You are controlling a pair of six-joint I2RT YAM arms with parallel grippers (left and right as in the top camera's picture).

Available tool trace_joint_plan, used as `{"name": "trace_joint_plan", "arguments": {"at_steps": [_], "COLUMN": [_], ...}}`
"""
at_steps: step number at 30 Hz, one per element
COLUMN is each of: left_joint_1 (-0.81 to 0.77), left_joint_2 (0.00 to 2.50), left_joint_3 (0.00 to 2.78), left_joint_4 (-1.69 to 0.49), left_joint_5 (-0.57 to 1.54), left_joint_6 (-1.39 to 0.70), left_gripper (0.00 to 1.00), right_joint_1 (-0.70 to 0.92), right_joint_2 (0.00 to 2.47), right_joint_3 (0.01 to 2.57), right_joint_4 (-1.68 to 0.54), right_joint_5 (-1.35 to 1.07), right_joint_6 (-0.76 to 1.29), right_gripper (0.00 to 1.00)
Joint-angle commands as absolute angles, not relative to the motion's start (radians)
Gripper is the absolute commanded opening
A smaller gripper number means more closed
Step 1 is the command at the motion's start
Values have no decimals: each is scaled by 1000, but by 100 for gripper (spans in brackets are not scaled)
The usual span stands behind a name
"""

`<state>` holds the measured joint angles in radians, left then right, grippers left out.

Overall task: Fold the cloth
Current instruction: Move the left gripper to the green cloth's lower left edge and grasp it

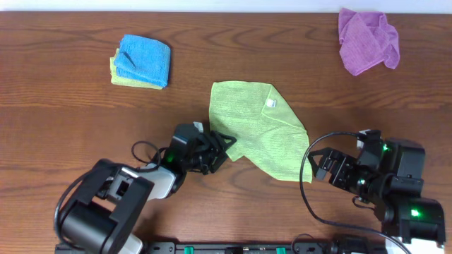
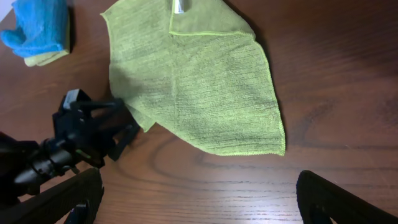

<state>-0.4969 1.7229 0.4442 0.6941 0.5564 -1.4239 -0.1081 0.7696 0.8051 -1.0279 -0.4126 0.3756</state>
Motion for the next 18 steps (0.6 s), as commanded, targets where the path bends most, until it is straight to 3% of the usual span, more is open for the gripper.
{"name": "trace_joint_plan", "arguments": {"at_steps": [1,7,10,18], "left_joint_1": [-505,-505,-505,-506], "left_joint_2": [1771,1774,1774,1774], "left_joint_3": [439,439,439,439], "left_joint_4": [669,658,655,632], "left_joint_5": [514,515,517,517], "left_joint_6": [-1420,-1414,-1412,-1364], "left_gripper": [55,45,31,26], "right_joint_1": [-120,-120,-120,-120], "right_joint_2": [773,772,772,772], "right_joint_3": [801,801,801,801], "right_joint_4": [-1027,-1028,-1028,-1028], "right_joint_5": [-424,-424,-424,-424], "right_joint_6": [389,389,389,389], "right_gripper": [99,99,99,99]}}
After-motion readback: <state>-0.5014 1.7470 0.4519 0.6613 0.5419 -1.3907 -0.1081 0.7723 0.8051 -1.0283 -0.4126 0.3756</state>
